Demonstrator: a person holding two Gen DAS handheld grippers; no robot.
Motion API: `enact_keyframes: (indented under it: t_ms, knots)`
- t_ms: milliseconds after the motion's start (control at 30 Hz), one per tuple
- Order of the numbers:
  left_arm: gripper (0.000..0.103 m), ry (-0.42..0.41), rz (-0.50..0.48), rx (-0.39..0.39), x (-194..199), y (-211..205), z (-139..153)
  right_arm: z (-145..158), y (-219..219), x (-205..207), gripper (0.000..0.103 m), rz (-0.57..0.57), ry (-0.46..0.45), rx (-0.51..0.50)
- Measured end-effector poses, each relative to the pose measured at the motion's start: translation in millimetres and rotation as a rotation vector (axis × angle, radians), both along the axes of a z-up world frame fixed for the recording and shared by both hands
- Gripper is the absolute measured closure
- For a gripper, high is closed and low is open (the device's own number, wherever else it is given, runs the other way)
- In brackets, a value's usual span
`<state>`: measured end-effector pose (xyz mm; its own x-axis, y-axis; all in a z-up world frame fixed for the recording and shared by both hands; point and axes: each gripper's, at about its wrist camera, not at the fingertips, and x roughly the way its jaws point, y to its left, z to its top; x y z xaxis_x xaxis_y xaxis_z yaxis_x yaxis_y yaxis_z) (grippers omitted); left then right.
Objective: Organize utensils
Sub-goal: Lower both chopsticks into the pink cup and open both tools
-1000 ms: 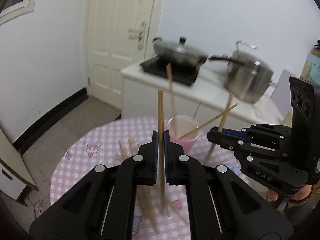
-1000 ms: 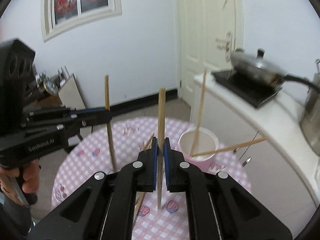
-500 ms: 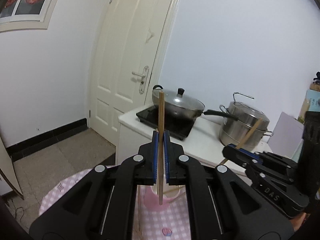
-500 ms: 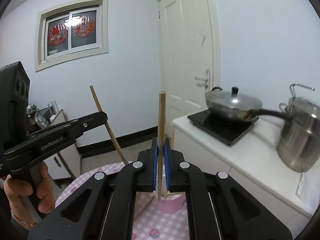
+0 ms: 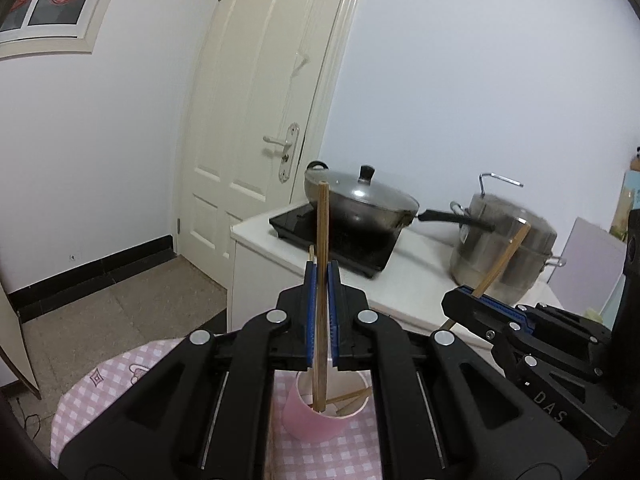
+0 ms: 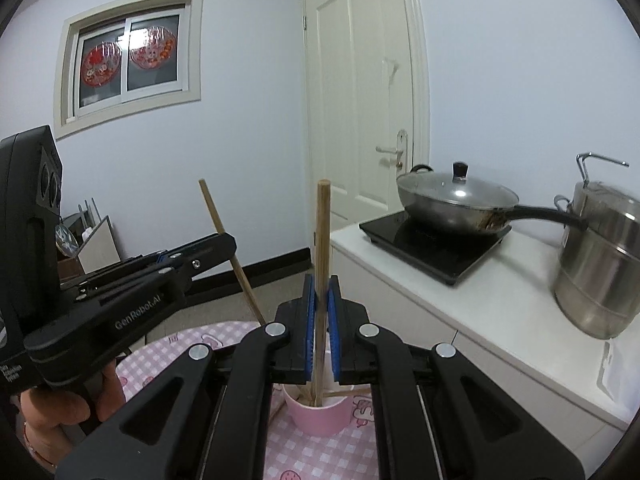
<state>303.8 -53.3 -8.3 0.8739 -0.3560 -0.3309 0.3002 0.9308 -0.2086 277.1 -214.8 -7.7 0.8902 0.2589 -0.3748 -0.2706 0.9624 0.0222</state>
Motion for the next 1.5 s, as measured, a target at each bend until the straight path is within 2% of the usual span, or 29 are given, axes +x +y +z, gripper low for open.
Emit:
enact_keyframes:
  t_ms: [300, 700, 1167, 1233, 1300, 1367, 1500]
  knots:
    - [0.097, 0.038, -0.013, 0.026, 3.4, -2.9, -29.0, -21.2, 3.6, 1.4, 0.098, -0.007, 0.04, -0.023]
    - [0.097, 0.119, -0.052, 0.054, 7.2, -6.0, -46.0, -48.7, 6.2, 8.8, 0.098, -0.029, 0.111, -0.054]
    - [0.097, 0.16, -0.073, 0.051, 2.1, -6.4, -42.4, -41.5, -0.6, -1.5, 0.097, -0.039, 0.113, -0.028]
    - [0.097, 0.161, -0.076, 0.048, -0.3, -6.4, -39.6, -37.9, -1.3, -5.6, 0.096, -0.04, 0.108, -0.024]
    - [0.097, 0.163, -0.077, 0.051, -4.0, -6.9, -36.5, -35.0, -2.3, -9.6, 0.086, -0.043, 0.103, -0.018]
    - [0.096, 0.16, -0.077, 0.057, -8.6, -7.0, -33.2, -32.1, -2.1, -14.4, 0.081, -0.044, 0.096, -0.016]
    - [0.096, 0.157, -0.083, 0.061, -18.9, -5.6, -26.2, -24.4, -3.2, -25.6, 0.079, -0.042, 0.082, -0.007]
